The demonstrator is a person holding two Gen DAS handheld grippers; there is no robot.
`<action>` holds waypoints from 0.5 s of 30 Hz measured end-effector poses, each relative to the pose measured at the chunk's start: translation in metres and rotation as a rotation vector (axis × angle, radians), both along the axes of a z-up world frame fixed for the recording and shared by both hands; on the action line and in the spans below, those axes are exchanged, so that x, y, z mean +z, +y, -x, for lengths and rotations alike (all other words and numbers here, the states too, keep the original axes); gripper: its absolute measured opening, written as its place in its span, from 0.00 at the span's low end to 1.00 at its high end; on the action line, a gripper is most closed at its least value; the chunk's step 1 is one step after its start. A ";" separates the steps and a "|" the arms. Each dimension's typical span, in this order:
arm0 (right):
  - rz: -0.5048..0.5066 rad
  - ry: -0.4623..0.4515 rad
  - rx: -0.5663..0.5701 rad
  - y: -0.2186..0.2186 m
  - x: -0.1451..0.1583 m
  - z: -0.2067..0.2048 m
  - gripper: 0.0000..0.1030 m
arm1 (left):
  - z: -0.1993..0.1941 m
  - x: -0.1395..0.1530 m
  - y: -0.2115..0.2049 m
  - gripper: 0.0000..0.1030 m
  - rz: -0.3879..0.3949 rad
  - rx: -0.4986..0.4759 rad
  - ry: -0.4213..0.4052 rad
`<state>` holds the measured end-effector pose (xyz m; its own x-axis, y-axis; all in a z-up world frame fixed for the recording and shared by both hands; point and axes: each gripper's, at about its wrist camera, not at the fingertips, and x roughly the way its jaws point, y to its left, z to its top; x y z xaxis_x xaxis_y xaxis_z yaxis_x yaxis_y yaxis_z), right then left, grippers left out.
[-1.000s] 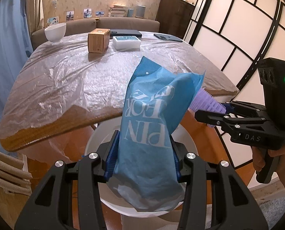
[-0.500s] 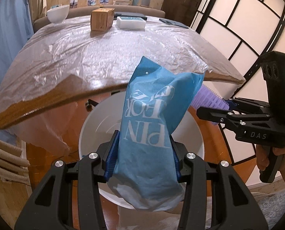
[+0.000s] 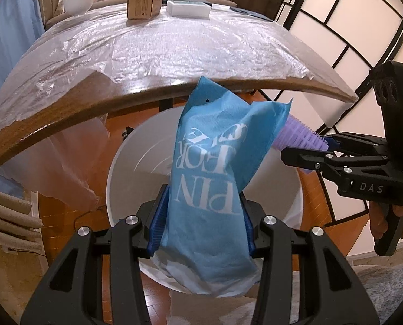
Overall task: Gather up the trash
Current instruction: 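Carry the blue bag and hair roller with both tools over the white bin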
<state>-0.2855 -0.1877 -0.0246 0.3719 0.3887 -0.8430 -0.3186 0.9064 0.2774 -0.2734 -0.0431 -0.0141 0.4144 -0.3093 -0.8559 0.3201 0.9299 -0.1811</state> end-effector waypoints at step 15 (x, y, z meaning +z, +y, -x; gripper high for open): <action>0.036 0.066 0.005 0.008 -0.029 -0.009 0.42 | -0.014 -0.025 -0.003 0.46 -0.025 -0.041 0.065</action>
<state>-0.2764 -0.1794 -0.0541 0.3130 0.3595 -0.8791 -0.3056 0.9145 0.2651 -0.2596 -0.0456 -0.0394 0.3454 -0.3030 -0.8882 0.3463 0.9208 -0.1795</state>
